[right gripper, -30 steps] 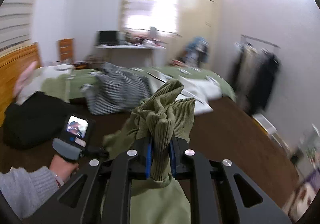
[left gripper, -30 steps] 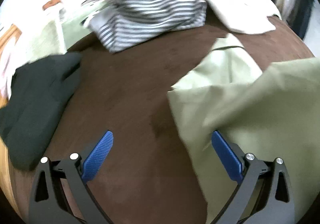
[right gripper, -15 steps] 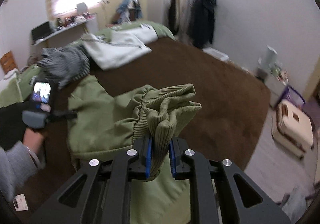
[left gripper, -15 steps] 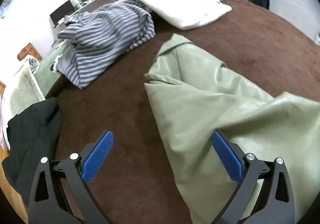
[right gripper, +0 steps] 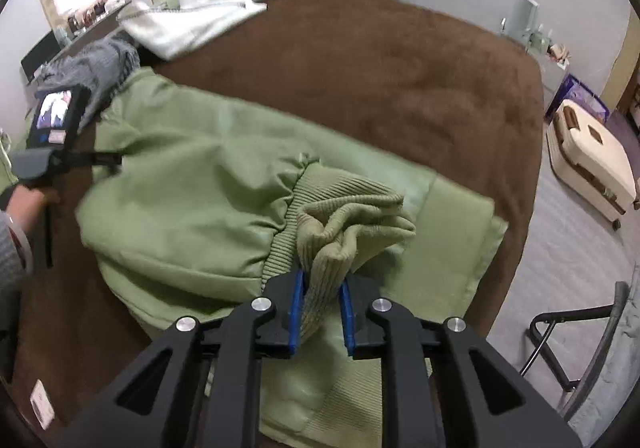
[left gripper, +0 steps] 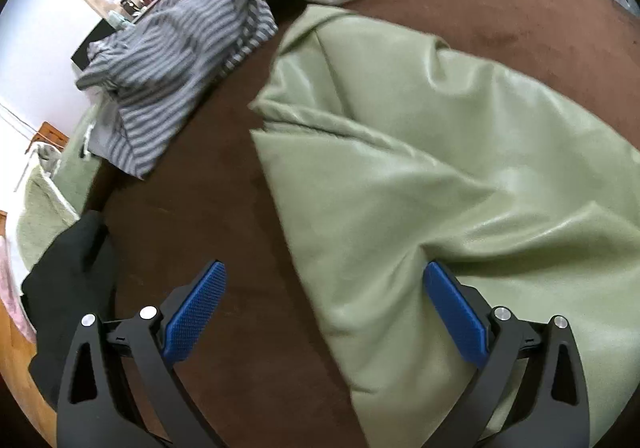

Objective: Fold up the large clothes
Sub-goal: 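Lay the sleeve onto the jacket body and open the right tool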

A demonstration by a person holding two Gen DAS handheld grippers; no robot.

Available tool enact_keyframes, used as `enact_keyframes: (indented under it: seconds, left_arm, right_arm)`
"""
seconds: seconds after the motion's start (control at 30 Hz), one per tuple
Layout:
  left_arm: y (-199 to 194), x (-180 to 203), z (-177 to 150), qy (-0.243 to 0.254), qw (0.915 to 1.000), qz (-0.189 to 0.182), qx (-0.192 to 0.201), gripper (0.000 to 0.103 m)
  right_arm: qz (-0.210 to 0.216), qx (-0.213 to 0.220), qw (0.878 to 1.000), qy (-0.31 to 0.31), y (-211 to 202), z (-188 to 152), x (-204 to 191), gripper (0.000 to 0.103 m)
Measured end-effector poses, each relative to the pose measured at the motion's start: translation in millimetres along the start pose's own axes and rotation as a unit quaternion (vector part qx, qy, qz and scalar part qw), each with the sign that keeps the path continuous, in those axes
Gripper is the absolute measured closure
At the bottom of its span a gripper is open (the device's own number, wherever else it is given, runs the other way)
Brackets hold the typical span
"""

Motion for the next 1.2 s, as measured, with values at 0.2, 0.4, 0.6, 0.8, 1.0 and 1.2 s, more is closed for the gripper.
enact_keyframes:
  seconds: [0.2,0.4,0.6,0.8,1.0,1.2]
  left_arm:
    - [9,-1,-9,-0.025,0.9995,-0.008,0.018,0.005]
    - [10,-2,-8,-0.027,0.9995,-0.010,0.016,0.005]
    - [-3,0,-3,-0.019,0.9997,-0.009,0.009,0.006]
    - [-50,13,-4,-0.024,0.9976,-0.051,0.039,0.006]
    - [-82,48,-27,-0.001,0.9951,-0.083,0.053,0.006]
    - [-69,72,-56,0.001,0.9941,-0.106,0.023,0.006]
  right_arm:
    - [0.000,0.002,1.000,-0.017,10,-4,-2,0.082]
    - [-0.023,-0.013,1.000,-0.008,6,4,7,0.064]
    - [-0.024,-0.003,1.000,-0.009,-13,19,29,0.040]
    - [0.034,0.030,0.997,-0.063,-37,39,28,0.040]
    - [0.083,-0.015,0.993,-0.081,-12,47,18,0.093]
    - [0.058,-0.038,0.992,-0.105,4,25,22,0.097]
Point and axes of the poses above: each gripper's, at about its wrist camera, not at the fingertips, and y roughly the way its jaws point, x to its right, z to its top, the point moved 1 cm from there along y, roughly the way its jaws point, and after that the axes turned 15 degrees about -z, right-handed, at the moved point
